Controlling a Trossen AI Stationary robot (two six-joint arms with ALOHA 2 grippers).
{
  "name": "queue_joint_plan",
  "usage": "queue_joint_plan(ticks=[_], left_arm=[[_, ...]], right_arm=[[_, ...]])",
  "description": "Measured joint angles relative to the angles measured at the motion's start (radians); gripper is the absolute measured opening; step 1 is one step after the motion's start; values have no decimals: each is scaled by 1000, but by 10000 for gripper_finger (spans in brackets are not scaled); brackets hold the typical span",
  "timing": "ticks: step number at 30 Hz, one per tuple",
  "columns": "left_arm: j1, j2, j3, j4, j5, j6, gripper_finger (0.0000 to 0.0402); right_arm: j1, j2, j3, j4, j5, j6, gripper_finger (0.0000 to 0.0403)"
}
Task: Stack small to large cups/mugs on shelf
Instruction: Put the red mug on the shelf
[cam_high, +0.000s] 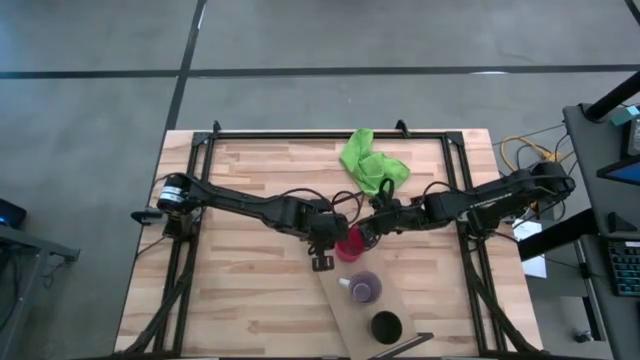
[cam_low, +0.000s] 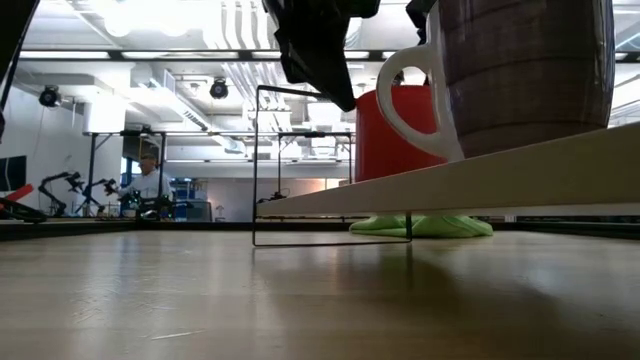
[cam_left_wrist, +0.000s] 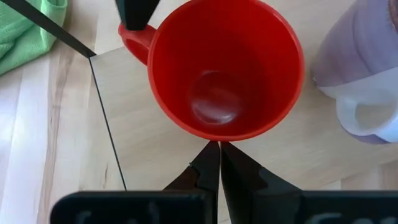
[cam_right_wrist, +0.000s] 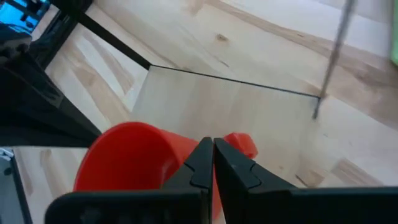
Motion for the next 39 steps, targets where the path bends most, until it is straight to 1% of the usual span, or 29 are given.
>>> queue_joint_plan(ticks=[3, 10, 24, 29, 32, 35, 39], left_arm=[[0, 0, 1, -1, 3, 0, 0], [0, -12, -1, -91, -19, -3, 0], [30, -12, -3, -77, -32, 0, 0], [38, -11, -3, -77, -32, -1, 0], [40, -10, -3, -77, -32, -2, 0], [40, -10, -4, -77, -32, -3, 0], [40, -10, -4, -76, -31, -3, 0]], right_arm=[[0, 11, 0, 6, 1, -20, 8], [0, 14, 0, -16, 11, -15, 8], [2, 14, 0, 10, 13, -37, 8], [3, -9, 0, 9, 13, -37, 8], [6, -35, 0, 10, 34, -38, 8], [15, -65, 0, -6, 35, -38, 9], [48, -78, 0, -83, 33, -5, 9]])
